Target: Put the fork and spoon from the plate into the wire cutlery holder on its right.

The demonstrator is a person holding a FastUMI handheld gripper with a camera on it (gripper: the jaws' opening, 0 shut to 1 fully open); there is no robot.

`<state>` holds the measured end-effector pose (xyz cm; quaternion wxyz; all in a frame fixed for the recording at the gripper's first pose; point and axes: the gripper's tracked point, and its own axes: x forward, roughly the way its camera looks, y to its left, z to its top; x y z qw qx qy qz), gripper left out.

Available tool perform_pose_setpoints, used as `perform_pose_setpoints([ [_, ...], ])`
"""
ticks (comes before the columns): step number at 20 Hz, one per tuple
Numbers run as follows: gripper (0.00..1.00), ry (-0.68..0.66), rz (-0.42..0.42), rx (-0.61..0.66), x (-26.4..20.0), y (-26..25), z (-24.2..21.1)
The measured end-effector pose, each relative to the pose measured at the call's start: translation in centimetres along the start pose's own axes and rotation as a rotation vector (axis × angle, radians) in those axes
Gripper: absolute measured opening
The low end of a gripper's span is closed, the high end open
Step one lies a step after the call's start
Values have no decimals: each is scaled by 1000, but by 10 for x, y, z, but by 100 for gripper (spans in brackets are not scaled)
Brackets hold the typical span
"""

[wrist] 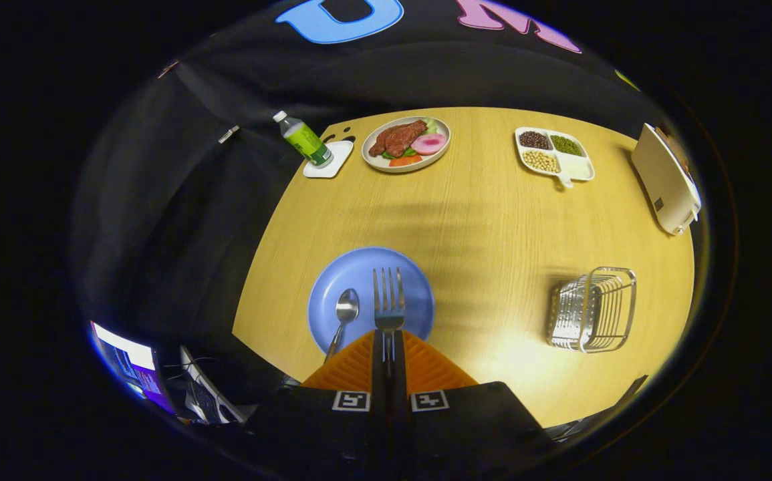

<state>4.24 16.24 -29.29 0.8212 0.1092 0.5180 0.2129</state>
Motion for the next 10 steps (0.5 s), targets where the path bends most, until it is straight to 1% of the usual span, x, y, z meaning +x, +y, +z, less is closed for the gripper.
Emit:
perform_pose_setpoints([
  [3,7,-10,-1,-13,-35,-21,6],
  [7,8,-21,-63,-17,-79,-68,11],
  [10,8,-9,-118,-15,-101,-103,11],
])
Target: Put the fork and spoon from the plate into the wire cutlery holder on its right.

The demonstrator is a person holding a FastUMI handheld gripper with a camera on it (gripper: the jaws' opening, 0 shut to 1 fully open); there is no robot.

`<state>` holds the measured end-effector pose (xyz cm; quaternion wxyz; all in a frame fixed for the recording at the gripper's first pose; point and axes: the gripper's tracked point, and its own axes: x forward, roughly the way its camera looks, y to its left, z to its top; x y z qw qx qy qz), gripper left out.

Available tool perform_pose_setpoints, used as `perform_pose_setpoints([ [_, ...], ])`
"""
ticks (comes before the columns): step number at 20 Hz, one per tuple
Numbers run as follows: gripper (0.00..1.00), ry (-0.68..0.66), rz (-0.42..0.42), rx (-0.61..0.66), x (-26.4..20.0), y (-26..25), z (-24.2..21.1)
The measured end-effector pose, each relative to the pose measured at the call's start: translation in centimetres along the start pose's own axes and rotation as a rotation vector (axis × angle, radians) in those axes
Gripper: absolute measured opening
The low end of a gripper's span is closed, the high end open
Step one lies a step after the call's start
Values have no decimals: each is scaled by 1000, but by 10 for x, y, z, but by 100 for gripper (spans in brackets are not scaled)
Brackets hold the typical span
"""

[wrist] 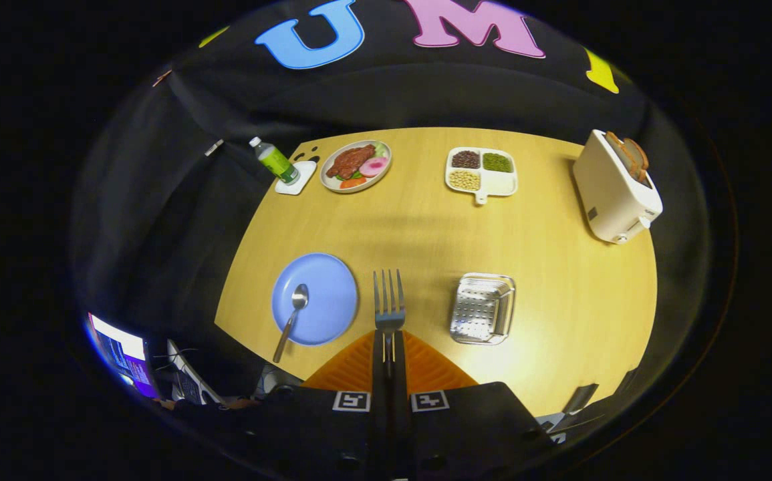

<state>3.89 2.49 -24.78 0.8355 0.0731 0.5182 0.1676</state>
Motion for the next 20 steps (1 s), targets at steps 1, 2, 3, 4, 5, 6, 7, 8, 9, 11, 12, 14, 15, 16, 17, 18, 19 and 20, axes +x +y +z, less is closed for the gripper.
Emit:
perform_pose_setpoints([
  [1,8,14,-16,-6,-3,-11,-2],
  [2,8,33,-28,-17,-6,-21,-4],
  [3,8,53,-41,-30,-9,-30,-7],
  [4,8,78,-55,-41,-9,-37,-12],
  [5,8,103,-67,-51,-9,-45,-15],
  [6,7,128,-80,-63,-9,-52,-18],
  [7,8,150,-93,-75,-9,-58,-20],
  [8,8,173,-104,-87,-8,-64,-19],
  [9,8,196,-108,-97,-5,-67,-18],
  [11,8,248,-108,-106,1,-71,-20],
  [12,8,279,-109,-111,5,-72,-22],
  [14,7,337,-114,-131,13,-76,-24],
  [15,7,368,-123,-134,18,-80,-26],
  [16,8,400,-137,-130,22,-85,-28],
  [17,7,426,-146,-127,28,-87,-28],
  [18,8,446,-151,-128,31,-89,-28],
  [19,7,469,-158,-126,37,-93,-28],
  [20,7,491,-170,-125,41,-96,-30],
])
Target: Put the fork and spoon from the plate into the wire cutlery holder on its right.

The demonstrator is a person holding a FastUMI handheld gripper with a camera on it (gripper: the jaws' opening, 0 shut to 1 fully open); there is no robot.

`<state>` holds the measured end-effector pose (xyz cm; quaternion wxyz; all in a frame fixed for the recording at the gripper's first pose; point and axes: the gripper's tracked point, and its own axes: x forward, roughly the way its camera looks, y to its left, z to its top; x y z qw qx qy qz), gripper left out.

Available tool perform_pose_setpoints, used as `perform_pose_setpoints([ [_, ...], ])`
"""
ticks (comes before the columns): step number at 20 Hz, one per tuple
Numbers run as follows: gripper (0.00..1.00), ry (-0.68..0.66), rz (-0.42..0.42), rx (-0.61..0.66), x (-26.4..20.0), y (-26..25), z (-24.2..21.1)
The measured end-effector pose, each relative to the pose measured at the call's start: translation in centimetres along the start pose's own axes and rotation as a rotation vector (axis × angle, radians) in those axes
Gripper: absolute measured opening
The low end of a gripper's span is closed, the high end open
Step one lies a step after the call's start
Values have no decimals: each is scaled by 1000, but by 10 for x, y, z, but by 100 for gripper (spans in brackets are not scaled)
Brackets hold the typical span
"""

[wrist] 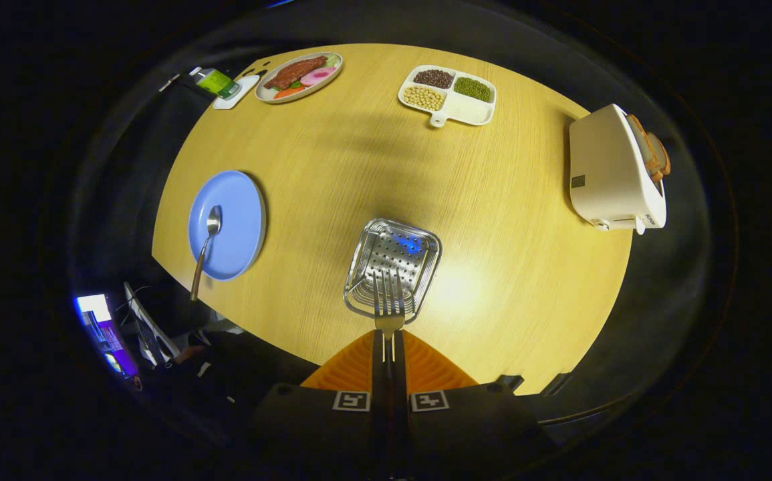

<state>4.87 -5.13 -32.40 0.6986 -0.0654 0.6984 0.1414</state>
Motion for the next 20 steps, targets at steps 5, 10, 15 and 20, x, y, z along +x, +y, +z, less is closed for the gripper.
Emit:
perform_pose_setpoints([
  [5,7,74,-19,-35,19,3,10],
  [10,9,127,-57,-80,36,-2,12],
  [15,10,122,-58,-66,40,-5,12],
  [20,11,37,-44,-47,29,-5,15],
])
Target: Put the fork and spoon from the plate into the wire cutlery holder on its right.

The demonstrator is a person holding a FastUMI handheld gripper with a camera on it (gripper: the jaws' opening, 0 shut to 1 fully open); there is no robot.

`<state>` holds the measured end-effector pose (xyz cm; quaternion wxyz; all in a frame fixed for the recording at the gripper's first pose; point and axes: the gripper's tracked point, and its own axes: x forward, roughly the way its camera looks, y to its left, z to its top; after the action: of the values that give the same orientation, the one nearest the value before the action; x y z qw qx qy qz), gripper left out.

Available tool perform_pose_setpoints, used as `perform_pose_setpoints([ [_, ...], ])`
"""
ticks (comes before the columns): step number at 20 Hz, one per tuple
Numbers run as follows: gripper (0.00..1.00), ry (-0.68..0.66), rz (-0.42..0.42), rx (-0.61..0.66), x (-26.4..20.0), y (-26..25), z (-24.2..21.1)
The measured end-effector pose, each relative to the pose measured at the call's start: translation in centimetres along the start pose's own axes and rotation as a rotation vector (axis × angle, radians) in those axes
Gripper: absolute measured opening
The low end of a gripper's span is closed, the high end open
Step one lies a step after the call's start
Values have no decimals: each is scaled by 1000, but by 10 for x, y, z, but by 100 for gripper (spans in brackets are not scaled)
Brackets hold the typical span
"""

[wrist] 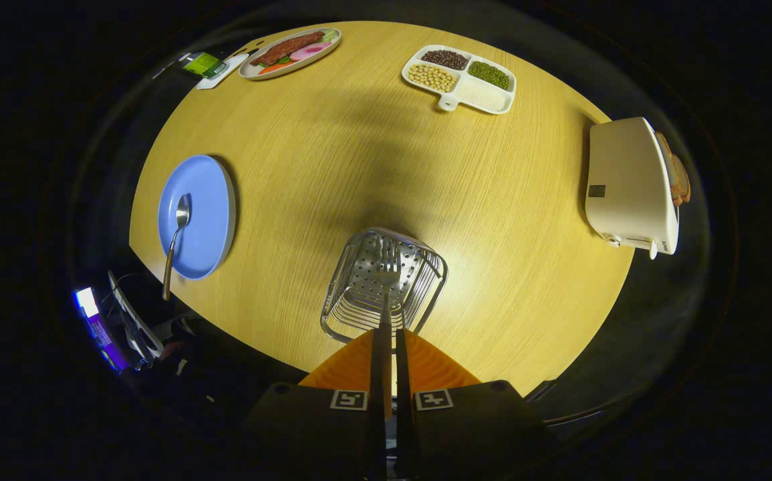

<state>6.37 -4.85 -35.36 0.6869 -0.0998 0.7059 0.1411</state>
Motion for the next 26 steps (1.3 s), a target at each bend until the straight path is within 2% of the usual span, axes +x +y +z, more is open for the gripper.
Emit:
perform_pose_setpoints([
  [3,17,-81,20,24,-14,7,2],
  [8,17,-224,94,63,-46,42,12],
  [14,17,-313,250,28,-67,140,32],
  [17,17,-309,306,-23,-57,195,41],
  [20,27,-278,350,-38,-35,247,47],
  [26,27,-200,375,-24,21,319,59],
])
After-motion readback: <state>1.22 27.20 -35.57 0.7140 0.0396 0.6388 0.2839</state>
